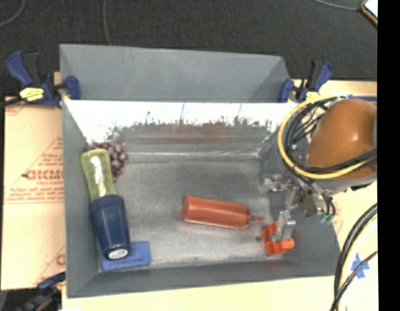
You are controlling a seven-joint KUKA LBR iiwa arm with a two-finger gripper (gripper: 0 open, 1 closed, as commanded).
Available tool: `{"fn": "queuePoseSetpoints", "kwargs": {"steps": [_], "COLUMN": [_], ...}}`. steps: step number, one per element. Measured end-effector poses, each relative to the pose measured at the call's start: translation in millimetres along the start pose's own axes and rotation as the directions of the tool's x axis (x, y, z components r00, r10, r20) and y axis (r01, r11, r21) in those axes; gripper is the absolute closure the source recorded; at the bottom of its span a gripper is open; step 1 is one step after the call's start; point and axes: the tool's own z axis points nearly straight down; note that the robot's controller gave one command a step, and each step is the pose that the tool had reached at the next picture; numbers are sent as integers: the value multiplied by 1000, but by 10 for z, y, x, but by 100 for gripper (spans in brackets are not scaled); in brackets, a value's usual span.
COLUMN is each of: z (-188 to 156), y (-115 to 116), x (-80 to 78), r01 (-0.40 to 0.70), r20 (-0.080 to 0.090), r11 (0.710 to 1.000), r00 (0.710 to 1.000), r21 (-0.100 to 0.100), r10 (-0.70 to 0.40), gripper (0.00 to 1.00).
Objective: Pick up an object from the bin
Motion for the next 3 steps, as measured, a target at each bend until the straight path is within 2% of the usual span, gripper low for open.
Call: {"fn": "queuePoseSetpoints", "kwargs": {"steps": [1,2,3], "z": [0,563,821], "y": [0,627,473], "x": [0,-171,-563], "r01": [0,32,27], "r20": [0,0,11], "r11": [1000,999,1000], "r00": [1000,999,1000], "r21": [0,-3,4], "r10": [0,-32,-27], "gripper": [0,0,0]}}
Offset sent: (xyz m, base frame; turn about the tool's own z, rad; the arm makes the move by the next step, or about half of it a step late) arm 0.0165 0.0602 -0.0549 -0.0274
